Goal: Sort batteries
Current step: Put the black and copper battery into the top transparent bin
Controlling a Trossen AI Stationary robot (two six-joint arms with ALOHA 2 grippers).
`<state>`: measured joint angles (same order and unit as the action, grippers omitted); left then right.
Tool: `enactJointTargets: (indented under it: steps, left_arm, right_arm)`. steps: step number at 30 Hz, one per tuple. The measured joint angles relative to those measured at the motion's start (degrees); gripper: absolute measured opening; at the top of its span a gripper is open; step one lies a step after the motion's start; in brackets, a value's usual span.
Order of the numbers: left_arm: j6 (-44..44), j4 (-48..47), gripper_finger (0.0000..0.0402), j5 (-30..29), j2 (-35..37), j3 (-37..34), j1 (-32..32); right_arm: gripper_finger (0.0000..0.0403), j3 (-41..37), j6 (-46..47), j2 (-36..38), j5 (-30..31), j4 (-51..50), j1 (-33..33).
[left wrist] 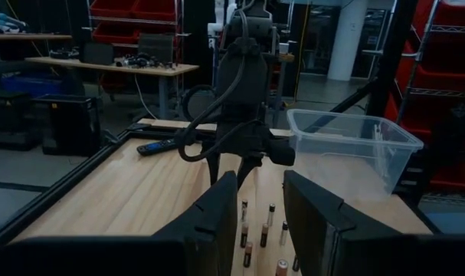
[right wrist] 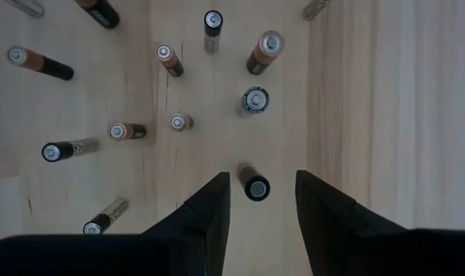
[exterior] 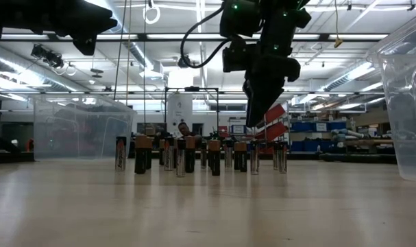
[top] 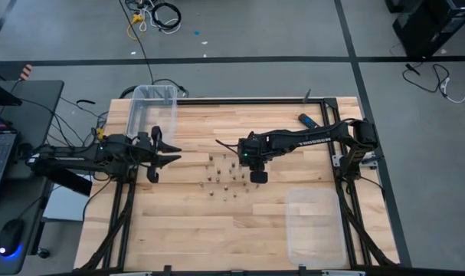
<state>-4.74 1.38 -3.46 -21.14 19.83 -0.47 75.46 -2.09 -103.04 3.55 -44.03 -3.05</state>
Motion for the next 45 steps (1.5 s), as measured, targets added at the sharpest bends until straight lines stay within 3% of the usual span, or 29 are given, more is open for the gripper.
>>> enactJointTargets:
  steps: [7, 36, 45]
  left_arm:
    - [0.0, 8.6, 0.0106, 0.0, -2.6, -4.2, 0.0]
    - [0.2, 6.4, 0.0106, 0.0, -2.6, -4.3, 0.0]
    - [0.2, 6.4, 0.0106, 0.0, -2.6, -4.3, 0.0]
  right_arm:
    - [0.0135, 0.0, 0.0, 0.0, 0.0, 0.7, -0.7]
    - [0.0138, 0.0, 5.2, 0.0, -0.2, -0.9, -0.9]
    - [0.0138, -3.2, 5.6, 0.1, -0.2, 2.0, -1.1]
